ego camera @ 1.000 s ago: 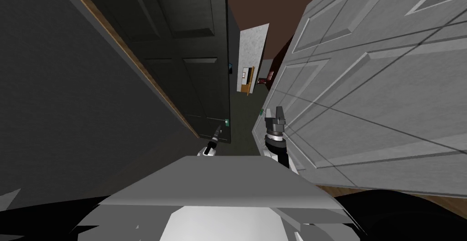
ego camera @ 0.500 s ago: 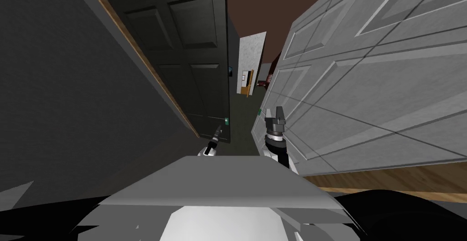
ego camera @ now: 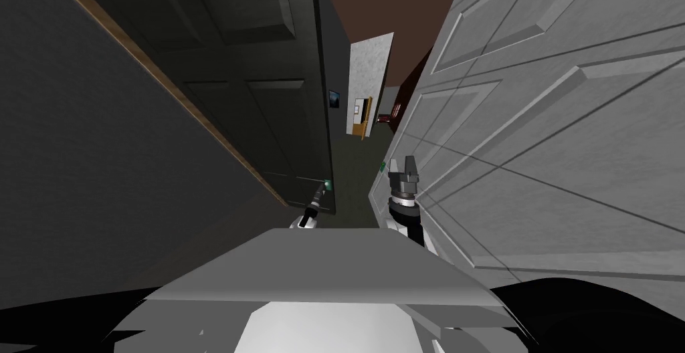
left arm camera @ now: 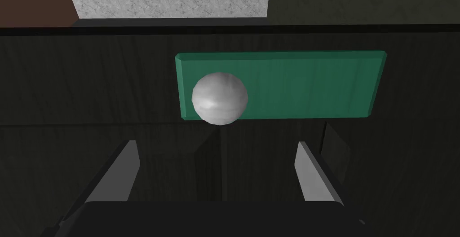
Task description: Push the door open
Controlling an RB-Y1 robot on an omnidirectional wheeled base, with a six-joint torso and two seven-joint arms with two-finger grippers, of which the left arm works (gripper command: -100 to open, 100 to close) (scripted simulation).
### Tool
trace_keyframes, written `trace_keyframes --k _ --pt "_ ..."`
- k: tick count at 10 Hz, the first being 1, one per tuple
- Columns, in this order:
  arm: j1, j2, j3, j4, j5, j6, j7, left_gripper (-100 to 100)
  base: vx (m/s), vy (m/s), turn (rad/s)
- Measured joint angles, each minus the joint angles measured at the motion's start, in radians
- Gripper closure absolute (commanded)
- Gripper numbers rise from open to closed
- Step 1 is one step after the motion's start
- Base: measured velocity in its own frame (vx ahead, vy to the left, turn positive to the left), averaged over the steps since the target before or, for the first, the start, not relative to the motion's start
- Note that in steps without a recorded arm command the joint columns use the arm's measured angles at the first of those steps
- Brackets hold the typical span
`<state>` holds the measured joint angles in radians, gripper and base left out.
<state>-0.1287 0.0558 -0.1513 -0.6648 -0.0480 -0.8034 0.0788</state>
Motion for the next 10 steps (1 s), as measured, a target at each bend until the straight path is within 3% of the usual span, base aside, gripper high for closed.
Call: trace_keyframes --k 3,4,10 --pt "0.003 -0.010 0.005 0.002 0.002 -0.008 -0.005 -100 0.150 -0.053 -0.009" --pt "0.004 -0.010 0.006 0.003 0.003 -0.010 -0.005 100 -0.014 0.002 -0.013" --pt "0.004 -0.011 0.004 0.004 0.002 -0.006 -0.005 100 0.009 0.001 0.003"
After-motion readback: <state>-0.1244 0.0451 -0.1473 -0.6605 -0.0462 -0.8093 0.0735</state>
